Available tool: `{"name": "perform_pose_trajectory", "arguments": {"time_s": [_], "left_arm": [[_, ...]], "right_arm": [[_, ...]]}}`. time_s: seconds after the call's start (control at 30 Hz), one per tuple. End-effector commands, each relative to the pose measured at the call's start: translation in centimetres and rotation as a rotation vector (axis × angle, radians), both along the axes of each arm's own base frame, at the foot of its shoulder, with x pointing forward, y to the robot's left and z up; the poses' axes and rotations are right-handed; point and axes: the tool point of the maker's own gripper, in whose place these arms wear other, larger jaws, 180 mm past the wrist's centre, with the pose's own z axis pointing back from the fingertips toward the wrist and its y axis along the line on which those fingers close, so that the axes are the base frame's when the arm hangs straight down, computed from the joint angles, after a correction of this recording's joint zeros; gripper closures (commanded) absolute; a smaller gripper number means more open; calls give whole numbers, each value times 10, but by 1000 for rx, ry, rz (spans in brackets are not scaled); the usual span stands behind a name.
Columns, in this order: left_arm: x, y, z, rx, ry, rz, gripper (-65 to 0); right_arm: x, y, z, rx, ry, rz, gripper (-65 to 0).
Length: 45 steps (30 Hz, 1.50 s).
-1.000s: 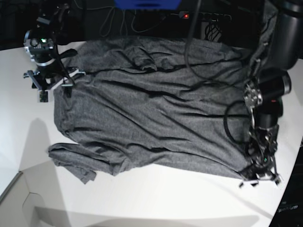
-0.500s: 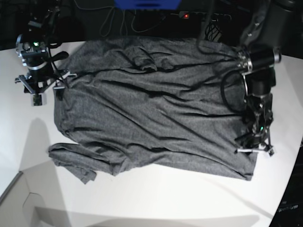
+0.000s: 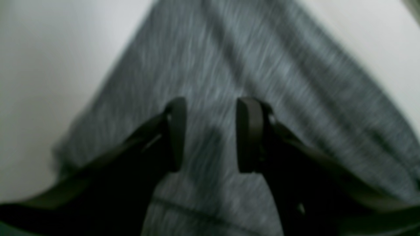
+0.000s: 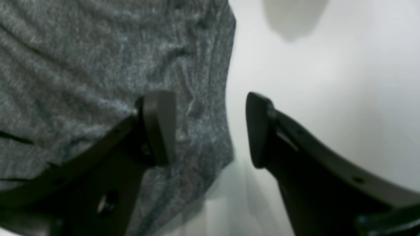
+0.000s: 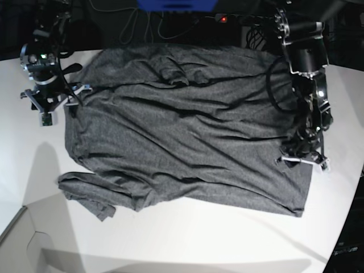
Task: Layout the t-shirt on the table in an organized manner, then fold the t-shirt properly
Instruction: 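Pull the grasped shirt side edge outward with the left gripper, then move the right gripper to the shirt's side edge and grasp it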
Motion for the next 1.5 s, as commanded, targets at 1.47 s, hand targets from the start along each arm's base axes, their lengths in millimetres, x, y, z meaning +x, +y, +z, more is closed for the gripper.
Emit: {"name": "perform_pose_trajectory", "arguments": {"time_s": [1.47], "left_arm": [[-30, 51, -44, 312, 239, -267, -247]], "right_arm": [[41, 95, -77, 180, 101, 217, -340]]}}
